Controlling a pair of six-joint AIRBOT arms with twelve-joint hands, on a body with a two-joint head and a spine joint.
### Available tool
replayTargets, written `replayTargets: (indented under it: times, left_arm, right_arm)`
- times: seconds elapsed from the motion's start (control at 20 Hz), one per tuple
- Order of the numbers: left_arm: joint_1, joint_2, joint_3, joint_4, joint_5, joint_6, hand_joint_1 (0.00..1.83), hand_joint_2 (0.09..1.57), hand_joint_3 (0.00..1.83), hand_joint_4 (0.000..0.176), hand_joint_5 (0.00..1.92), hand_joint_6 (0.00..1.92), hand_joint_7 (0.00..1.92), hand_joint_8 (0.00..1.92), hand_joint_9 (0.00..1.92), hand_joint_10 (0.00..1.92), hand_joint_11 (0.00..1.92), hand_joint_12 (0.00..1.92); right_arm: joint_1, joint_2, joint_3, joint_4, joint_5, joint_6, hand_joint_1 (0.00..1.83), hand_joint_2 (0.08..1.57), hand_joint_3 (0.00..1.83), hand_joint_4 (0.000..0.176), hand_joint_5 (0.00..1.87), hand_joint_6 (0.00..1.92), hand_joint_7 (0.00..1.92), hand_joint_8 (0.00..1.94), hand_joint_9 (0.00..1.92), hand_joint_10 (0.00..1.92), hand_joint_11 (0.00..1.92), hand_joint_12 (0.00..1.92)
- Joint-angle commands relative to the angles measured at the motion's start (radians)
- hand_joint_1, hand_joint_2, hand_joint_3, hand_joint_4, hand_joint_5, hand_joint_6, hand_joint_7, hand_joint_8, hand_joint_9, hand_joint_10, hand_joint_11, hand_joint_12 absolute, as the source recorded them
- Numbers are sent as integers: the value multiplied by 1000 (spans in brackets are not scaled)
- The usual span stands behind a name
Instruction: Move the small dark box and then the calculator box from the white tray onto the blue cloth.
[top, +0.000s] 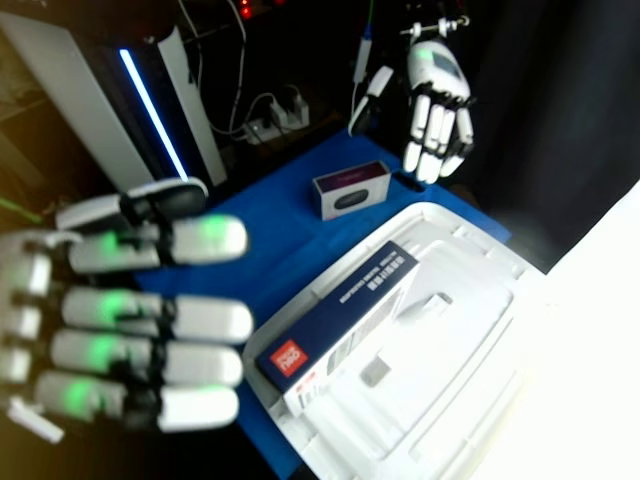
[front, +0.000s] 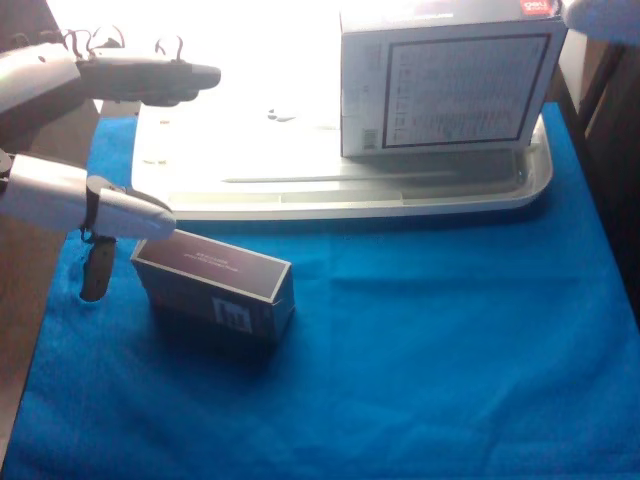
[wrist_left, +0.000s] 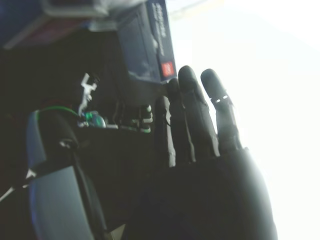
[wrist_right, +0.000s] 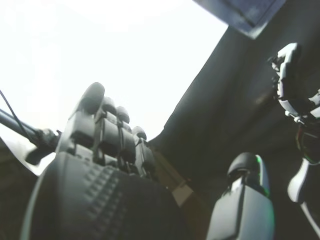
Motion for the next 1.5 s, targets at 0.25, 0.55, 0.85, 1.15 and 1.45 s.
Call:
replayTargets:
  times: [0.25, 0.55, 0.85, 1.15, 1.45]
  left_arm:
    - [40, 18, 2, -154, -198, 47, 613, 925, 9, 87, 250, 0, 396, 0, 471, 0, 0, 1065]
    - [40, 17, 4, -195, -236, 62, 546, 953, 5, 66, 204, 4, 341, 0, 365, 0, 0, 909]
    - [45, 12, 3, -212, -259, 64, 544, 935, 0, 67, 225, 4, 335, 0, 388, 9, 0, 943]
    - [93, 12, -5, -255, -314, 65, 552, 898, 0, 64, 188, 0, 346, 3, 399, 7, 0, 963]
    - [105, 11, -9, -261, -325, 65, 528, 910, 3, 73, 213, 2, 372, 1, 423, 7, 0, 1058]
  right_arm:
    - [172, -93, 104, -202, -163, 107, 669, 715, 0, 47, 290, 5, 366, 4, 468, 22, 184, 1168]
    - [232, -121, 130, -326, -344, 107, 691, 680, 0, 27, 315, 0, 463, 1, 460, 0, 16, 1382]
    - [231, -132, 143, -356, -425, 107, 723, 717, 0, 33, 348, 1, 459, 0, 485, 3, 111, 1114]
    - [230, -173, 171, -387, -466, 118, 711, 715, 0, 0, 389, 9, 462, 2, 455, 0, 75, 1076]
    - [200, -233, 247, -486, -480, 290, 714, 680, 0, 0, 461, 3, 529, 4, 540, 9, 223, 1062]
